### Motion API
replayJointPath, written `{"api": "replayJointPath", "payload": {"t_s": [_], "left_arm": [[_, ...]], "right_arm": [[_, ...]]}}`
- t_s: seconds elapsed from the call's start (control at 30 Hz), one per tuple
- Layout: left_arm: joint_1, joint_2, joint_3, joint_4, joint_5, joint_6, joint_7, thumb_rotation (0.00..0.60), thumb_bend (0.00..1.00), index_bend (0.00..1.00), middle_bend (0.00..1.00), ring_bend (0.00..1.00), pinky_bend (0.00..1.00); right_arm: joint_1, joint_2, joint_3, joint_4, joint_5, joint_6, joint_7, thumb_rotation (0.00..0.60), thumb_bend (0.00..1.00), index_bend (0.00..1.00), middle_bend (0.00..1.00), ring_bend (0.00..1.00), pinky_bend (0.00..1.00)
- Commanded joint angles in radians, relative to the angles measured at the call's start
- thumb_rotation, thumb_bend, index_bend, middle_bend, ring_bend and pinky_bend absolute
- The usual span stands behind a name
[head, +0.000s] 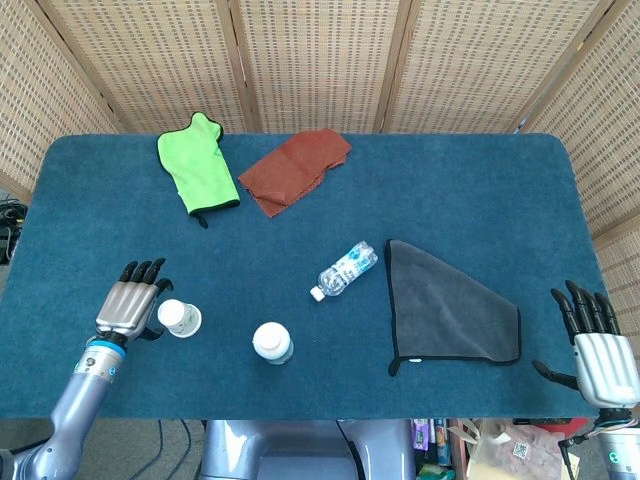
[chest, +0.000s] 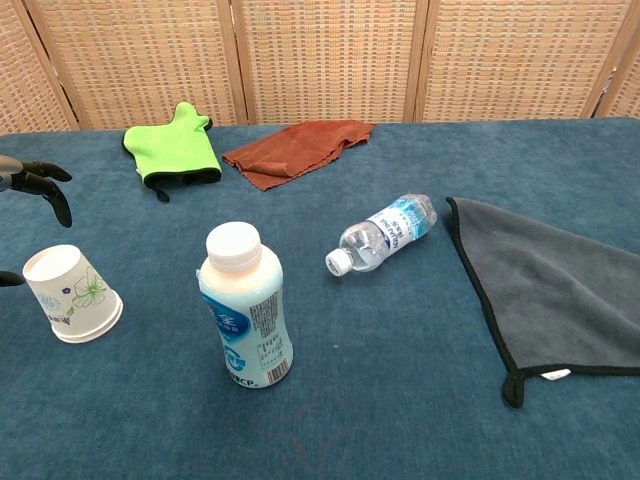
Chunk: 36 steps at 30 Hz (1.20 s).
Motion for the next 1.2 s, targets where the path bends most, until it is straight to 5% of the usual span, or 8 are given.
{"api": "replayJointPath", "payload": {"t_s": [0.03, 1.2], "left_arm": [[-0.006, -0.004, 0.002, 0.006, -0.007, 0.000, -0.003, 0.600, 0.24, 0.30, 0.00, 0.00, 0.00], [-0.057, -0.043, 0.039, 0.044, -0.034, 0.009, -0.026, 0.600, 0.24, 0.35, 0.00, 0.00, 0.00]], "right_arm": [[0.000, 0.000, 0.001, 0.001, 0.000, 0.002, 0.000, 0.600, 0.12, 0.00, 0.00, 0.00, 0.00], [-0.003, 0.002, 0.003, 0.002, 0.002, 0.006, 0.007, 0.600, 0.12, 0.00, 0.00, 0.00, 0.00]]}}
